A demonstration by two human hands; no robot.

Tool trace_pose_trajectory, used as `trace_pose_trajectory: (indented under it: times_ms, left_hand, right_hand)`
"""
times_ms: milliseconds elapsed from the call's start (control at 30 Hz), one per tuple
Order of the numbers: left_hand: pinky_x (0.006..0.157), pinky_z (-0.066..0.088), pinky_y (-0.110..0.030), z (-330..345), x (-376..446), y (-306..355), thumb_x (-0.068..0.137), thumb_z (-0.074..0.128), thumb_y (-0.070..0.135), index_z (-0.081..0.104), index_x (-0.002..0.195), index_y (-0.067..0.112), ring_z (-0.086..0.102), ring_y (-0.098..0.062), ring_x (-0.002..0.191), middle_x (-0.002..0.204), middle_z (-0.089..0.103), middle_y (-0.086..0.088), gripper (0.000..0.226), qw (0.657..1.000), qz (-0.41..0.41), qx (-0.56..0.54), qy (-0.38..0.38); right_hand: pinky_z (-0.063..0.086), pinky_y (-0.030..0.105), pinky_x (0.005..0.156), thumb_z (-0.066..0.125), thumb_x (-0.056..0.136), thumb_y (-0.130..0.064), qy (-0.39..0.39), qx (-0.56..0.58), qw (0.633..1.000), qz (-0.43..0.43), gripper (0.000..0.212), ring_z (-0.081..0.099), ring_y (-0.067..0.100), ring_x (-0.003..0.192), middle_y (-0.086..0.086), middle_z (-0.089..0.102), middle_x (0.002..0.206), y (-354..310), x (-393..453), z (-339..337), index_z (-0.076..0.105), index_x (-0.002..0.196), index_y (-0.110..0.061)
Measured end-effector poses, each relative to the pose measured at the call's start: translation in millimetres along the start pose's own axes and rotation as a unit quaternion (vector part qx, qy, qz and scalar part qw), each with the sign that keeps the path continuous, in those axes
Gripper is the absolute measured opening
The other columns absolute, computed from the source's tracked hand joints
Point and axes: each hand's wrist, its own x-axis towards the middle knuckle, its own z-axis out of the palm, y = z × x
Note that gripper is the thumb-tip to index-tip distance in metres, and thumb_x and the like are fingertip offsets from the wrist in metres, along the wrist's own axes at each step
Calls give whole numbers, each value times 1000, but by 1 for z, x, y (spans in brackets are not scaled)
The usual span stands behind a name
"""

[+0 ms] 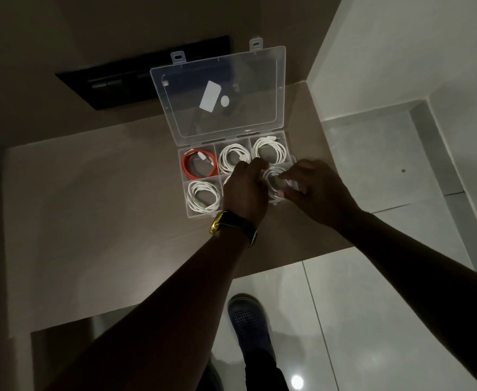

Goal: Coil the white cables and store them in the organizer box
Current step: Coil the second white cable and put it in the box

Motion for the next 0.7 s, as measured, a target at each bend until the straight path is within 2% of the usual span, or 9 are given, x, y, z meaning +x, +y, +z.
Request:
trace_pose_trajectory:
  times_ms: [67, 167, 233, 333, 400, 467, 533, 600, 700]
  left_hand:
    - [70, 45, -29, 2, -3, -3, 86, 60, 9, 66, 112, 17, 65, -28, 85, 104, 63, -11, 27, 1000, 8, -8, -6]
    - [74, 52, -35, 2, -7, -10, 89, 62, 18, 67, 119, 18, 63, -29, 88, 105, 61, -12, 30, 999, 30, -10, -28]
    - [73, 53, -38, 1, -7, -13, 87, 65, 20, 66, 121, 17, 62, -29, 89, 105, 59, -12, 34, 998, 45, 4, -44]
    - [70, 53, -38, -1, -7, -15, 82, 70, 19, 68, 117, 13, 62, -29, 88, 104, 59, -12, 35, 997, 57, 15, -50]
    - [68, 52, -38, -1, -6, -14, 83, 69, 20, 70, 114, 14, 61, -30, 86, 103, 57, -12, 31, 997, 55, 28, -56]
    - [67, 50, -37, -2, -4, -12, 85, 66, 23, 72, 109, 16, 61, -32, 85, 103, 55, -12, 26, 996, 44, 50, -65]
    - [66, 48, -37, -2, -4, -10, 86, 64, 25, 71, 107, 17, 62, -34, 84, 104, 54, -13, 23, 995, 38, 63, -67]
    - [69, 49, -38, -1, -4, -8, 85, 65, 24, 70, 108, 16, 63, -35, 87, 107, 54, -13, 25, 995, 39, 62, -67]
    - [72, 49, -36, 2, -5, -10, 83, 68, 23, 69, 112, 14, 64, -34, 91, 111, 56, -13, 30, 996, 35, 55, -63]
  right_hand:
    - [46, 40, 88, 78, 81, -21, -18, -18, 999, -27, 29, 67, 35, 98, 17, 73, 105, 10, -10, 0, 74, 104, -4]
    - [47, 38, 86, 73, 82, -21, -11, -11, 999, -39, 24, 68, 33, 95, 17, 74, 101, 11, -12, 2, 76, 99, -4]
    - [45, 29, 82, 77, 80, -18, -6, 11, 1000, -8, 24, 68, 31, 91, 16, 73, 100, 5, -7, 4, 75, 100, -4]
    - [40, 16, 70, 85, 69, -10, 36, 90, 990, 106, 27, 60, 20, 82, 8, 70, 95, -4, 0, 7, 72, 92, -8]
    - [41, 19, 65, 84, 68, -9, 47, 101, 985, 135, 20, 55, 15, 77, 5, 67, 87, -8, 2, 10, 71, 83, -11]
    - [46, 26, 70, 81, 74, -10, 33, 82, 988, 125, 9, 54, 14, 75, 8, 71, 86, -8, 2, 13, 74, 80, -10]
    - [45, 25, 71, 79, 76, -11, 25, 74, 989, 125, 6, 58, 17, 74, 10, 72, 86, -6, 2, 14, 75, 80, -11]
    - [38, 21, 64, 82, 73, -13, 35, 81, 984, 156, 15, 57, 19, 71, 5, 65, 80, -2, 2, 16, 68, 78, -13]
    - [35, 22, 53, 88, 65, -19, 0, 128, 951, 283, 41, 51, 14, 61, -4, 54, 69, 3, 9, 18, 48, 70, -18]
